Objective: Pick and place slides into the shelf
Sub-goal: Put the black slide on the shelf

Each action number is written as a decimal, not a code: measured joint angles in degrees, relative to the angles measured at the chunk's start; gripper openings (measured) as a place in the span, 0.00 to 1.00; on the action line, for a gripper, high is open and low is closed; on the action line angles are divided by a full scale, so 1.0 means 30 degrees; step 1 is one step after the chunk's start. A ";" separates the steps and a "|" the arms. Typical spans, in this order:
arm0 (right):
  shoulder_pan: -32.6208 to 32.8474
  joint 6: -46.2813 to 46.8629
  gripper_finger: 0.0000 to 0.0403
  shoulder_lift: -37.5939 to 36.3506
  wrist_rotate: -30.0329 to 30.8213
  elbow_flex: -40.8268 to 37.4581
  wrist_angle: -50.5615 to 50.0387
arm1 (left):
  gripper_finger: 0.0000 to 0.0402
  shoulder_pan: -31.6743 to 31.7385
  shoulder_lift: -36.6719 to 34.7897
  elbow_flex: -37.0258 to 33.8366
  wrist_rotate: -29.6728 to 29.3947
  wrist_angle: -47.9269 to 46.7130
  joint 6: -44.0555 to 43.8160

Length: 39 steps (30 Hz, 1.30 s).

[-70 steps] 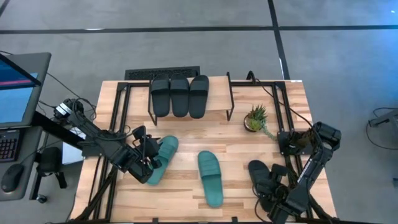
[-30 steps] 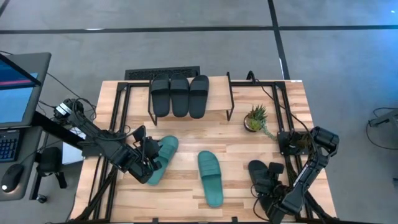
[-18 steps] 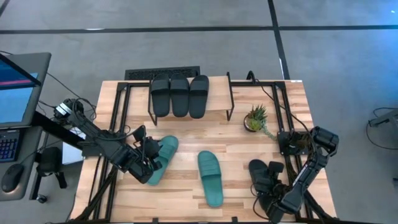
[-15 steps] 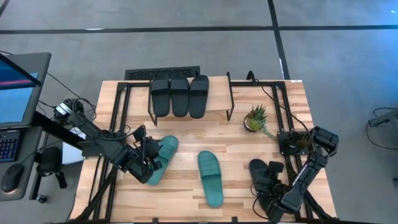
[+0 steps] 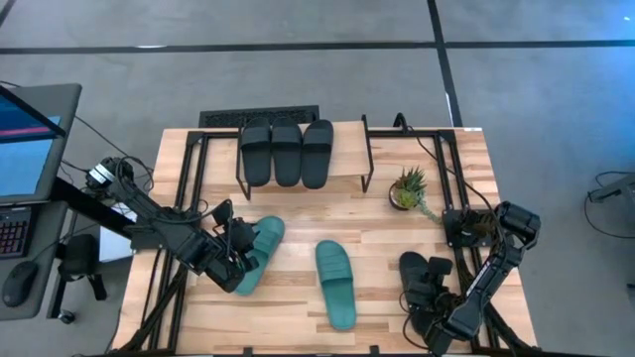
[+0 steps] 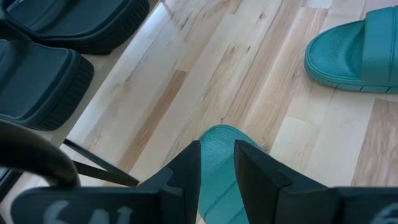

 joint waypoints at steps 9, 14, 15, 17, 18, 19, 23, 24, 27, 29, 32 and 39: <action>-0.0007 0.0313 0.13 0.0000 -0.0021 0.0015 -0.0116 | 0.22 0.0000 0.0000 0.0000 -0.0012 -0.0004 0.0000; -0.0138 0.0356 0.08 -0.0007 -0.0044 0.0015 -0.0124 | 0.22 0.0000 0.0000 0.0007 -0.0012 -0.0007 0.0000; -0.0149 0.0350 0.07 -0.0007 -0.0044 0.0015 -0.0124 | 0.22 0.0000 0.0000 0.0004 -0.0012 -0.0007 0.0000; -0.0246 0.0342 0.04 -0.0022 -0.0044 0.0015 -0.0145 | 0.22 0.0000 0.0000 0.0006 -0.0012 -0.0007 0.0000; -0.0268 0.0345 0.03 -0.0022 -0.0044 0.0015 -0.0146 | 0.22 0.0000 0.0000 0.0000 -0.0019 -0.0007 0.0000; -0.0270 0.0350 0.02 -0.0022 -0.0044 0.0020 -0.0138 | 0.22 0.0000 0.0000 0.0000 -0.0015 -0.0007 0.0000; -0.0332 0.0349 0.02 -0.0022 -0.0046 0.0030 -0.0199 | 0.22 0.0000 0.0000 0.0006 -0.0019 -0.0015 0.0000; -0.0358 0.0342 0.02 -0.0022 -0.0052 0.0045 -0.0213 | 0.22 0.0000 0.0000 0.0000 -0.0019 -0.0015 0.0000; -0.0373 0.0354 0.04 -0.0022 -0.0062 0.0230 -0.0605 | 0.22 0.0000 0.0000 0.0003 -0.0019 -0.0015 0.0000; -0.0473 0.0369 0.04 -0.0022 -0.0075 0.0435 -0.1044 | 0.22 0.0000 0.0000 0.0001 -0.0035 -0.0015 0.0000; -0.0517 0.0357 0.03 -0.0022 -0.0047 0.0817 -0.1811 | 0.22 0.0000 0.0000 0.0007 -0.0165 -0.0022 0.0000; -0.0706 0.0356 0.02 -0.0022 0.0401 0.1798 -0.3214 | 0.22 0.0000 0.0000 0.0001 -0.0211 -0.0022 0.0117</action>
